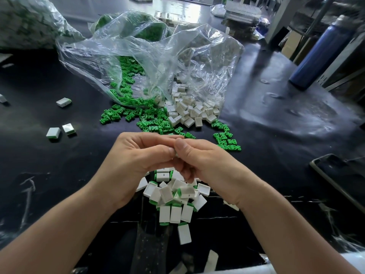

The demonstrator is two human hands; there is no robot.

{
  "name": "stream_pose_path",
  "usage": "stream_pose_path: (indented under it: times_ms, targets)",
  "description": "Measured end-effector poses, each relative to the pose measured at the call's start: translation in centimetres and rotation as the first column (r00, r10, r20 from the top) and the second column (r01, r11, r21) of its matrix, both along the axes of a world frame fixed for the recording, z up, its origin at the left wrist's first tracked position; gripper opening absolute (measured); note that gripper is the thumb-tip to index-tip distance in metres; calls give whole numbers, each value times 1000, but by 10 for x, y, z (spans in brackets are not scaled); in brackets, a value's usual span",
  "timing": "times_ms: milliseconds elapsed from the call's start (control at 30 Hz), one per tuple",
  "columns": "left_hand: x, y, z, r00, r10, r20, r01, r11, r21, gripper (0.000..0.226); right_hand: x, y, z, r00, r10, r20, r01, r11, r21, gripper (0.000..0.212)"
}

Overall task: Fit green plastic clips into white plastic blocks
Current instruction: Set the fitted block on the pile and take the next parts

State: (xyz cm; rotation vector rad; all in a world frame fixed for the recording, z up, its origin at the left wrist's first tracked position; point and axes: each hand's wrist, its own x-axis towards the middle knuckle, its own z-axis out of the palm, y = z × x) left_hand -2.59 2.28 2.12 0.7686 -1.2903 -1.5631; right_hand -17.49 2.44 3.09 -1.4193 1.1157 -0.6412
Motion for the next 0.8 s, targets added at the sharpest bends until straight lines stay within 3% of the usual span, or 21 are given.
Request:
stream_pose_path:
  times_ms: [267, 367, 500, 800]
  targets:
    - [-2, 0, -2, 1000, 4, -11, -5, 997, -80, 13, 4, 3, 1, 999, -45, 28, 46, 998, -51, 32]
    - [-2, 1, -3, 999, 41, -8, -42, 996, -83, 12, 3, 1, 1, 994, -48, 97, 49, 999, -3, 41]
    - [-3, 0, -5, 994, 108, 6, -107, 992, -63, 16, 5, 2, 1, 990, -56, 128, 61, 998, -33, 28]
    - [-5, 3, -9, 985, 172, -16, -173, 984, -45, 17, 4, 1, -7, 987, -90, 131, 102, 991, -89, 36]
